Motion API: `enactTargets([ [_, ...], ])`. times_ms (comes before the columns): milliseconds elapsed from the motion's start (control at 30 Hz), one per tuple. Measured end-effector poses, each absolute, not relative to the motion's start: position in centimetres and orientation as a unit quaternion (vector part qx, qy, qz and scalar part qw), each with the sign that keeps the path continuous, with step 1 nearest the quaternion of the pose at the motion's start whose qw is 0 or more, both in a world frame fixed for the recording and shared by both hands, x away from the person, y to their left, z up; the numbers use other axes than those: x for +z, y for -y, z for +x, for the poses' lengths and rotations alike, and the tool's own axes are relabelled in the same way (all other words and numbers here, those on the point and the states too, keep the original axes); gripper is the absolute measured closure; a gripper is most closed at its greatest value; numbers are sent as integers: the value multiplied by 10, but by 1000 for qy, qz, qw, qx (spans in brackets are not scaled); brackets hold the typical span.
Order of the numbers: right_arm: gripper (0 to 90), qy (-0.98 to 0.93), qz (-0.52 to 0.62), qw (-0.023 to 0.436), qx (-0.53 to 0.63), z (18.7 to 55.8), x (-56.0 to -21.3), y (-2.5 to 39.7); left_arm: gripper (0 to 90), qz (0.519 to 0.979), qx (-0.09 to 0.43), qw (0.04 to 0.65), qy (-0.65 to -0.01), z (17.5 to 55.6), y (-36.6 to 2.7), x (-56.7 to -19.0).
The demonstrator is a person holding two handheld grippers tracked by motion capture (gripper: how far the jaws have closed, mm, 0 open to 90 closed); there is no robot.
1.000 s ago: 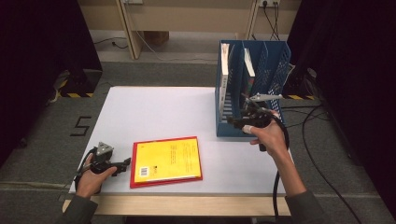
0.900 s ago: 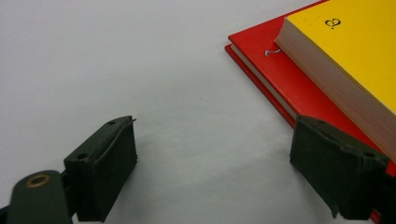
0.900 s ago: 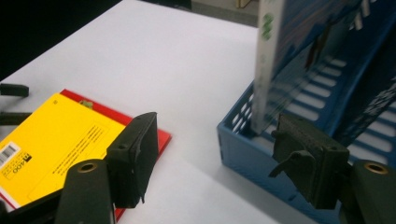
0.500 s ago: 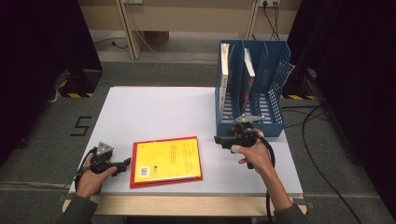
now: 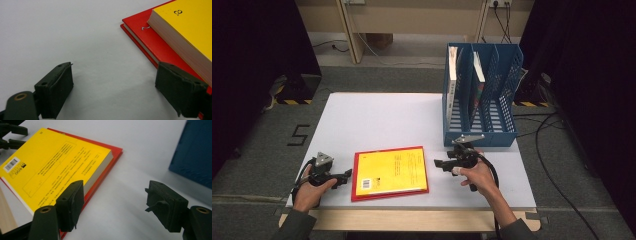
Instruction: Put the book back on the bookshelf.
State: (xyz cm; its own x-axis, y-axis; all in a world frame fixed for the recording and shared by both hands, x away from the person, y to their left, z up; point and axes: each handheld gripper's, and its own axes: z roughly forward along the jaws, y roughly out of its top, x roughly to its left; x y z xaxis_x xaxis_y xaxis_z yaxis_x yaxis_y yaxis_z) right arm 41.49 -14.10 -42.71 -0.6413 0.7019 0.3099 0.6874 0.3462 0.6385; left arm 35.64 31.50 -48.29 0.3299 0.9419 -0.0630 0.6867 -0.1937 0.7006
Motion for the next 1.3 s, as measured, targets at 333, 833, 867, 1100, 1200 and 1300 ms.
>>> enactTargets([
  [333,287,-833,414,-4,368,409,-438,129,150,747,208,334,-536,355,-316,-479],
  [833,281,-834,410,-24,370,405,-442,120,165,766,190,343,-509,349,-296,-471],
  [867,281,-834,408,-26,371,405,-442,119,168,765,188,343,-511,348,-296,-471],
  [1100,281,-830,409,-42,378,406,-443,117,343,772,183,351,-497,344,-286,-468],
  [1200,281,-829,413,-48,375,406,-445,115,333,786,177,352,-477,342,-274,-467],
  [1300,282,-829,415,-50,370,407,-448,116,215,794,191,338,-467,342,-266,-466],
])
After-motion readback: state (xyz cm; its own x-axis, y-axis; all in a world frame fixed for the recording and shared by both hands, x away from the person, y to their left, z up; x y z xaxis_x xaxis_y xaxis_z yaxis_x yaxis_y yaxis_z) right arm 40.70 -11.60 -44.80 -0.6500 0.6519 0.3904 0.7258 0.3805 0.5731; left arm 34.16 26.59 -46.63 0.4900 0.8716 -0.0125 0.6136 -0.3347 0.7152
